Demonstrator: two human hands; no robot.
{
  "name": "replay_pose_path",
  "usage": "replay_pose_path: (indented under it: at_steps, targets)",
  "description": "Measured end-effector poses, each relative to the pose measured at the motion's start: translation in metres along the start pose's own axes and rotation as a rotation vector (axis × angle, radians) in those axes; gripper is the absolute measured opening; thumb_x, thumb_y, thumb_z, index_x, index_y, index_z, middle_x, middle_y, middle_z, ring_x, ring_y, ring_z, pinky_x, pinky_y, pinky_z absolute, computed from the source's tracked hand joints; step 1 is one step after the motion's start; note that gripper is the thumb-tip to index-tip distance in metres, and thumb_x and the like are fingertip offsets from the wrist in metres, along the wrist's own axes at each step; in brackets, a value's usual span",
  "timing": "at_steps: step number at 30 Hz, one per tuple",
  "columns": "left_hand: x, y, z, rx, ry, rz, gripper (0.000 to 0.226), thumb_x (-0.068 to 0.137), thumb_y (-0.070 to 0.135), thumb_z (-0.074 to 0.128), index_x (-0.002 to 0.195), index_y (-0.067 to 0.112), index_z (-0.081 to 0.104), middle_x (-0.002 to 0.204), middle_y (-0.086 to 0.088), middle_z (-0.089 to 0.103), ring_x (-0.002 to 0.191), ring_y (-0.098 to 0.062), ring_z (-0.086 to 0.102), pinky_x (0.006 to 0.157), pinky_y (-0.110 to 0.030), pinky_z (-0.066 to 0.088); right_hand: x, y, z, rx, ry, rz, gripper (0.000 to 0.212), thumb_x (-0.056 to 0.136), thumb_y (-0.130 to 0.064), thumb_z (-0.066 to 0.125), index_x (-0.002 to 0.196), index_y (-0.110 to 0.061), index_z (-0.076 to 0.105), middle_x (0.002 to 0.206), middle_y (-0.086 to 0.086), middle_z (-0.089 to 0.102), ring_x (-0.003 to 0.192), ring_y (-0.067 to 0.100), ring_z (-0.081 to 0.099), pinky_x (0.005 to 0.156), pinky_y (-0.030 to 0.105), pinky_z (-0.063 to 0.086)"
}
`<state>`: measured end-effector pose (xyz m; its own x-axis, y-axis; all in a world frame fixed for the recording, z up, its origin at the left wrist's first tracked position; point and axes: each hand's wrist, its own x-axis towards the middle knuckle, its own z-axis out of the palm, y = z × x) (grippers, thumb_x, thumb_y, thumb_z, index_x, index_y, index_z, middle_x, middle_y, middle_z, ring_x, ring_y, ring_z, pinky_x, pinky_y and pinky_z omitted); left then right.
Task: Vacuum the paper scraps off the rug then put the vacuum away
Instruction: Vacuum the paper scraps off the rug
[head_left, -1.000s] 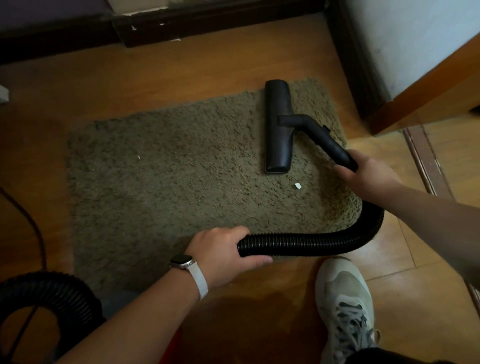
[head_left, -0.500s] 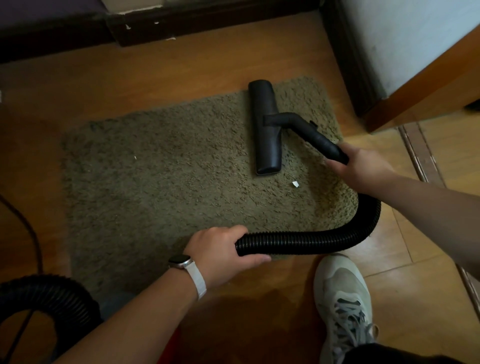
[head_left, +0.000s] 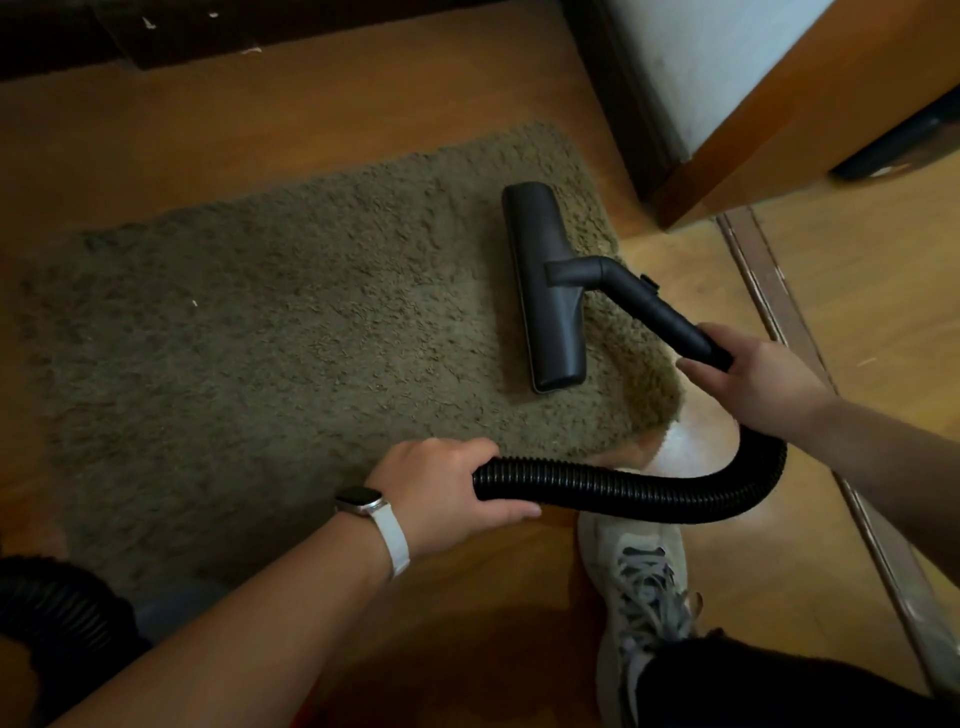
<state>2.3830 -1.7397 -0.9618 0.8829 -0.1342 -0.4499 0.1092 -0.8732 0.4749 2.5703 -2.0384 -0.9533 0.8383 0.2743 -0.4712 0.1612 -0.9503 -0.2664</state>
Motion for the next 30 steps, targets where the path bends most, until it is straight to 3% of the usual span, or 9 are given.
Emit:
replay_pose_path:
  at_steps: [7,13,17,19,23,30]
  targets:
    - [-0.003,0.006,0.015,0.013,-0.074,0.057,0.060,0.071,0.088,0.041,0.092,0.034,0.056,0.074,0.014,0.059,0.069,-0.003,0.057,0.066,-0.028,0.053,-0.014,0.015,0.021,-0.079,-0.084,0.049,0.032,0.094,-0.046,0.060,0.124,-0.036,0.055,0.076,-0.004,0.063,0.064,0.013,0.061,0.057,0.033,0.051]
    - [-0.008,-0.006,0.008,0.057,-0.082,0.032,0.061,0.071,0.088,0.042,0.095,0.034,0.057,0.078,0.014,0.060,0.073,-0.004,0.058,0.067,-0.027,0.051,-0.002,-0.018,0.026,-0.183,-0.114,-0.075,0.037,0.097,-0.047,0.056,0.131,-0.034,0.051,0.076,-0.006,0.061,0.063,0.011,0.058,0.056,0.031,0.049]
    - [-0.010,-0.011,0.007,0.038,-0.073,0.018,0.061,0.071,0.088,0.042,0.094,0.033,0.057,0.077,0.014,0.060,0.072,-0.004,0.058,0.067,-0.029,0.052,0.010,-0.033,0.021,-0.264,-0.103,-0.162,0.039,0.097,-0.046,0.056,0.133,-0.033,0.050,0.069,-0.011,0.055,0.057,0.008,0.052,0.047,0.025,0.036]
    - [-0.010,-0.011,0.008,0.027,-0.072,0.010,0.060,0.071,0.088,0.043,0.094,0.034,0.057,0.076,0.013,0.059,0.071,-0.004,0.058,0.066,-0.028,0.052,0.012,-0.029,0.018,-0.250,-0.091,-0.136,0.039,0.097,-0.044,0.058,0.134,-0.035,0.051,0.070,-0.010,0.057,0.058,0.009,0.053,0.048,0.025,0.036]
    - [-0.009,-0.006,0.010,0.002,-0.072,0.004,0.060,0.071,0.088,0.042,0.092,0.034,0.056,0.074,0.014,0.058,0.070,-0.004,0.057,0.066,-0.030,0.053,0.008,-0.001,0.019,-0.124,-0.066,-0.034,0.034,0.094,-0.046,0.059,0.126,-0.037,0.055,0.077,-0.005,0.063,0.066,0.014,0.060,0.060,0.035,0.052]
    - [-0.007,-0.003,0.013,0.005,-0.068,0.008,0.060,0.071,0.088,0.042,0.093,0.034,0.056,0.074,0.013,0.058,0.070,-0.005,0.057,0.065,-0.030,0.053,-0.004,0.018,0.025,-0.015,0.031,0.090,0.033,0.094,-0.045,0.061,0.123,-0.031,0.056,0.078,-0.003,0.061,0.066,0.013,0.057,0.062,0.035,0.049]
